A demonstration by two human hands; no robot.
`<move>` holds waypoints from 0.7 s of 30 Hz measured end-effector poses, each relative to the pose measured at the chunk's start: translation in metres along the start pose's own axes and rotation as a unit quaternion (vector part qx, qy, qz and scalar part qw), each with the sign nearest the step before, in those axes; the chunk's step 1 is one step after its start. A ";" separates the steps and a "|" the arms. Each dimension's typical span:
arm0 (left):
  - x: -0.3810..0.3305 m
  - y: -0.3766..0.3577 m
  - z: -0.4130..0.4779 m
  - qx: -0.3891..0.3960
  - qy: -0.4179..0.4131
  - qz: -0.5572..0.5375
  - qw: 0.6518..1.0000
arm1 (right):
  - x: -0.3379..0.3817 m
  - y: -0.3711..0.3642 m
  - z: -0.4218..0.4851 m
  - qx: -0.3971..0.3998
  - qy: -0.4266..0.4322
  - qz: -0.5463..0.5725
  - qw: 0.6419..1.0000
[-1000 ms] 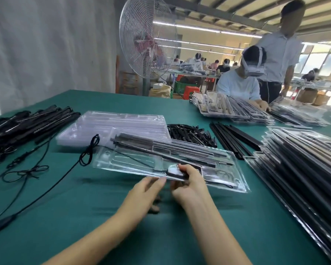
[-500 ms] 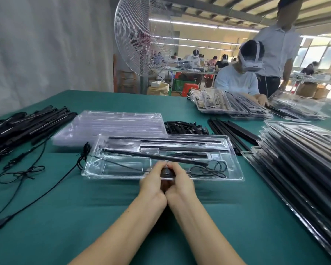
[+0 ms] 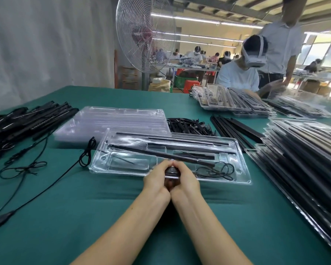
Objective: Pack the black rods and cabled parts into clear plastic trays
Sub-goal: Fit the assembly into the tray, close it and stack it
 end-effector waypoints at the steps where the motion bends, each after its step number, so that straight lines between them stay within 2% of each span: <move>1: 0.000 -0.001 -0.001 0.001 -0.001 -0.002 1.000 | -0.001 -0.001 -0.001 0.006 -0.005 0.000 1.000; 10: -0.001 0.002 0.006 0.002 -0.019 -0.004 1.000 | -0.001 -0.003 -0.004 0.019 -0.039 -0.018 0.999; 16: 0.001 0.000 0.004 0.065 0.005 -0.023 0.998 | 0.007 -0.007 -0.008 0.058 -0.086 -0.001 0.995; 21: 0.002 0.001 0.007 0.082 0.020 -0.038 0.996 | 0.005 -0.003 -0.008 0.022 -0.027 0.008 0.999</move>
Point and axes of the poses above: each hand's wrist, its own z-axis towards the middle knuckle, its own y-axis out of the back of the hand, x = y × z, the point moved 5 cm from there along z, towards the middle knuckle, and after that the axes turned 4 degrees about -x, right-handed, at the moved point
